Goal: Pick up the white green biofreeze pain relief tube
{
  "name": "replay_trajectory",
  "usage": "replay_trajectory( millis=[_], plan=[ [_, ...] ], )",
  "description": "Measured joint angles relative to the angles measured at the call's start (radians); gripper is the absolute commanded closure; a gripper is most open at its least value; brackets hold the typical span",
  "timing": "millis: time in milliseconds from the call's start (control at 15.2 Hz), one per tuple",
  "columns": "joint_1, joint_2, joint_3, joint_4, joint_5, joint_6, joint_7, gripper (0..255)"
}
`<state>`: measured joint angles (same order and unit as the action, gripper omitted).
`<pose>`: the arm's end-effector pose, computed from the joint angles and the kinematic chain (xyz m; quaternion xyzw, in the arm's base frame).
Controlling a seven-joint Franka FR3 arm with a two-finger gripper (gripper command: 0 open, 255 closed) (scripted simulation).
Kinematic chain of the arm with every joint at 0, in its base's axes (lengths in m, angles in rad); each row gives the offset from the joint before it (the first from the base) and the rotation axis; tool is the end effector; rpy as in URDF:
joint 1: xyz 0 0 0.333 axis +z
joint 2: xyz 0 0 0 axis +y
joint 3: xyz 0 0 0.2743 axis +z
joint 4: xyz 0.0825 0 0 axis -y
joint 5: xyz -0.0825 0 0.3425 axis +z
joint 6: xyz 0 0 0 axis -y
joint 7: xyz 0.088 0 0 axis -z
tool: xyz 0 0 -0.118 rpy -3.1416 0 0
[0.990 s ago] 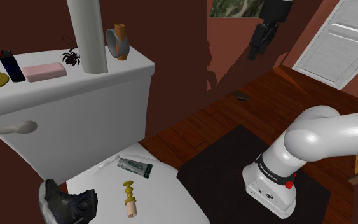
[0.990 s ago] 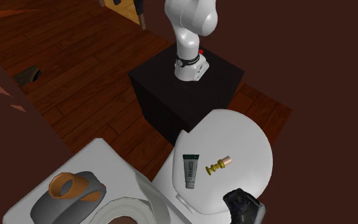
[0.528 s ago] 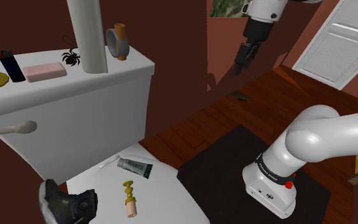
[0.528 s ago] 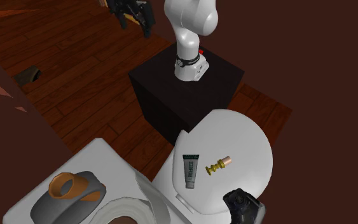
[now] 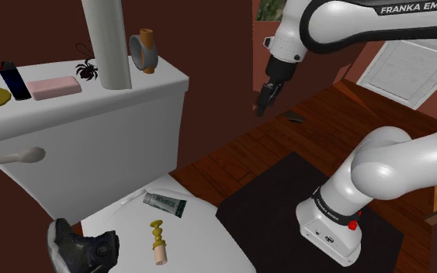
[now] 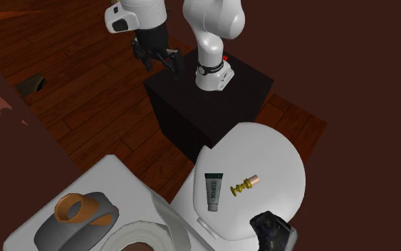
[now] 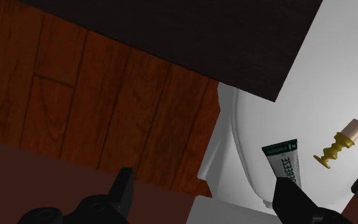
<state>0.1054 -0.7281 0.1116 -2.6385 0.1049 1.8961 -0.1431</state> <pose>0.3075 0.0755 0.4356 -0.9889 -0.1479 0.0083 0.0123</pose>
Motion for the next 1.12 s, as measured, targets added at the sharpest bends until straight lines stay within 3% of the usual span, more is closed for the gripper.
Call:
replay_trajectory(
  millis=[528,1122],
  plan=[
    [0.081,0.182,0.074,-0.102,0.076,0.331,-0.016,0],
    [0.158,0.523,0.176,-0.083,0.123,0.711,-0.011,0]
  ],
)
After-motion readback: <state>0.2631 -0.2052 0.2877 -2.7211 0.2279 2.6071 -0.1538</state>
